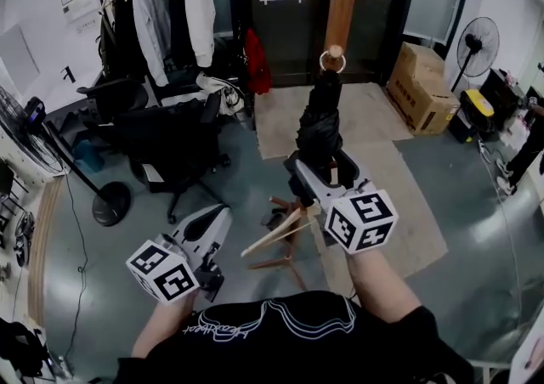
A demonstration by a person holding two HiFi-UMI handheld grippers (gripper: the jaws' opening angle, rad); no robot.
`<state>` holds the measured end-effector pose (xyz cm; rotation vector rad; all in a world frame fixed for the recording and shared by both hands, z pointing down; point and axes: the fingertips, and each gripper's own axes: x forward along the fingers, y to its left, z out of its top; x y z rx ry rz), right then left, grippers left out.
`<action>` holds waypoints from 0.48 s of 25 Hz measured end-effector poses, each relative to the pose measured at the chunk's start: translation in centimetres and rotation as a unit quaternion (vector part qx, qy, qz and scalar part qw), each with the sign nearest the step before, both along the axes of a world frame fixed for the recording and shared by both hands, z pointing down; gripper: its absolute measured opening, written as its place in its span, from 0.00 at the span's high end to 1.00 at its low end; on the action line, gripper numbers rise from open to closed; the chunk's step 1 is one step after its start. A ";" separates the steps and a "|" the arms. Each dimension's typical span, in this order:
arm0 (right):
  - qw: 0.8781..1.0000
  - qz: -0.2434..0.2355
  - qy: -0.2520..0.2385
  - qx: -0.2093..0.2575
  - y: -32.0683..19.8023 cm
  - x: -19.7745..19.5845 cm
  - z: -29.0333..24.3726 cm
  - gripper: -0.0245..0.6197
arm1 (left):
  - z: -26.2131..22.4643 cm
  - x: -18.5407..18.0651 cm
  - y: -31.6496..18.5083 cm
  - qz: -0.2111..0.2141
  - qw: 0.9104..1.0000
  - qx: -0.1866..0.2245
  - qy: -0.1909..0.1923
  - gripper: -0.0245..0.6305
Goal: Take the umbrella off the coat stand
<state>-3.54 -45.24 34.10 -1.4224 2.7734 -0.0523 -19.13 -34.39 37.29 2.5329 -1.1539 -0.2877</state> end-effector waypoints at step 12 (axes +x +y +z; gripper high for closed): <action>1.000 -0.010 0.003 -0.008 -0.7 -0.3 0.6 0.55 | 0.9 0.8 -0.7 -0.006 1.000 0.000 0.000 0.95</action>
